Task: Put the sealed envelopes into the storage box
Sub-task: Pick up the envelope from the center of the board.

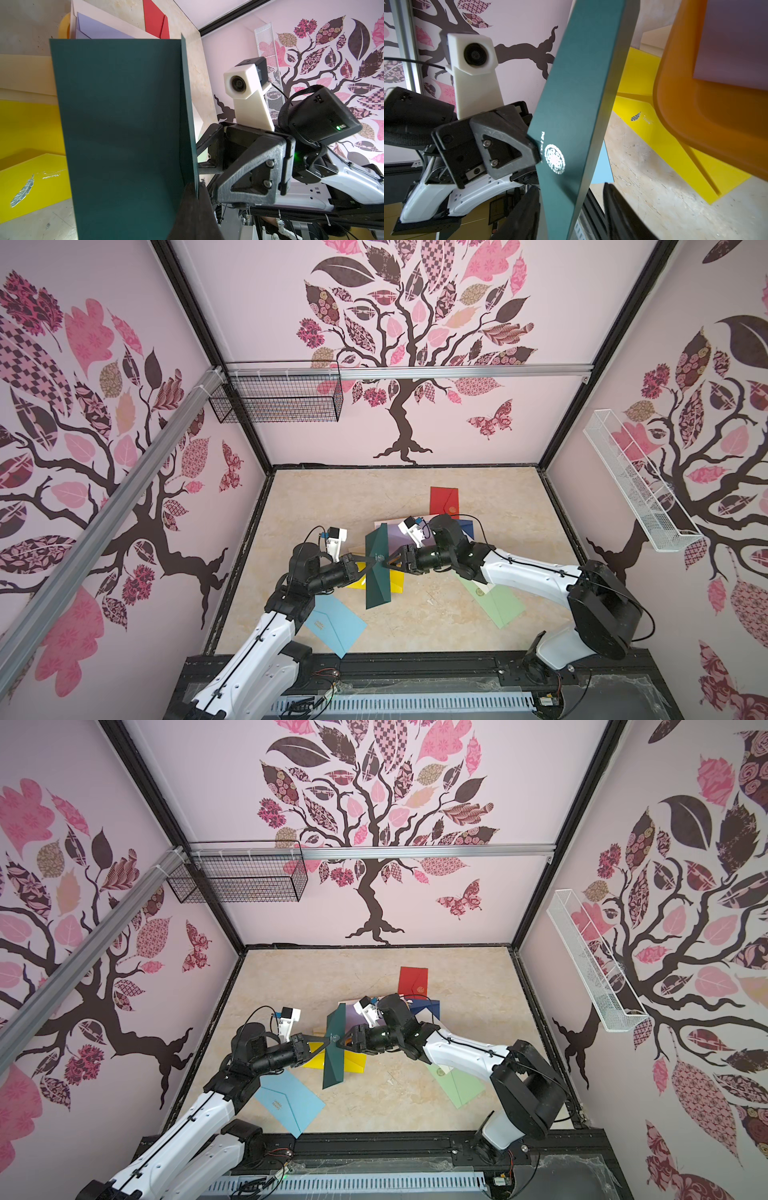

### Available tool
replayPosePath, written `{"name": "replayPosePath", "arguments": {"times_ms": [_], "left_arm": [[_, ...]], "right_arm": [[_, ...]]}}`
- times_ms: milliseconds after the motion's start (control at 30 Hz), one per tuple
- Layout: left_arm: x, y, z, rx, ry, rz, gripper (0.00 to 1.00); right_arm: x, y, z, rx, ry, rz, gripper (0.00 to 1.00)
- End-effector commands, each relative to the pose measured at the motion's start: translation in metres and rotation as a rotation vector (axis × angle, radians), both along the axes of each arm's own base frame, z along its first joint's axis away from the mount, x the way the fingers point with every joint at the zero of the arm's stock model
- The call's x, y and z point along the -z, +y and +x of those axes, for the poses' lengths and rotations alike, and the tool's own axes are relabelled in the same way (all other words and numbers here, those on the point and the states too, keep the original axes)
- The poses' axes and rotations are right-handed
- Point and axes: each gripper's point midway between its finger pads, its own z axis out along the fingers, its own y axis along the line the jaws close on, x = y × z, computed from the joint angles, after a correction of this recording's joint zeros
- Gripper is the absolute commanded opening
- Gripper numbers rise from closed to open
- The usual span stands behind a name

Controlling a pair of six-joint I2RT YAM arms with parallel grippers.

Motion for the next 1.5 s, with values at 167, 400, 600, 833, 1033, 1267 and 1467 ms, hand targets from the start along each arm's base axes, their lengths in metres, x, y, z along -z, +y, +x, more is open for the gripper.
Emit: {"name": "replayPosePath", "arguments": {"times_ms": [167,400,600,833,1033,1267,1467], "left_arm": [[-0.005,-0.003,-0.004,0.021,-0.021,-0.028,0.00],[-0.004,-0.004,-0.005,0.026,-0.018,-0.034,0.00],[-0.004,-0.004,-0.006,0.025,-0.017,-0.034,0.00],[-0.003,-0.002,-0.006,0.014,-0.011,-0.021,0.06],[-0.001,0.004,-0.006,-0.019,0.005,0.026,0.60],[-0.002,0.036,-0.003,-0.173,0.023,0.214,0.73],[-0.009,0.060,-0.001,-0.250,0.029,0.374,0.72]], "right_arm": [[-0.025,0.016,0.006,-0.024,-0.017,0.103,0.39],[-0.025,0.016,0.007,-0.020,-0.016,0.112,0.26],[-0.027,0.016,0.006,-0.020,-0.024,0.116,0.13],[-0.025,0.012,0.005,-0.025,-0.049,0.090,0.01],[-0.028,0.008,0.006,-0.031,-0.098,0.053,0.00],[-0.029,-0.012,0.017,-0.020,-0.211,-0.033,0.00],[-0.046,-0.044,0.033,-0.029,-0.380,-0.118,0.00]]}}
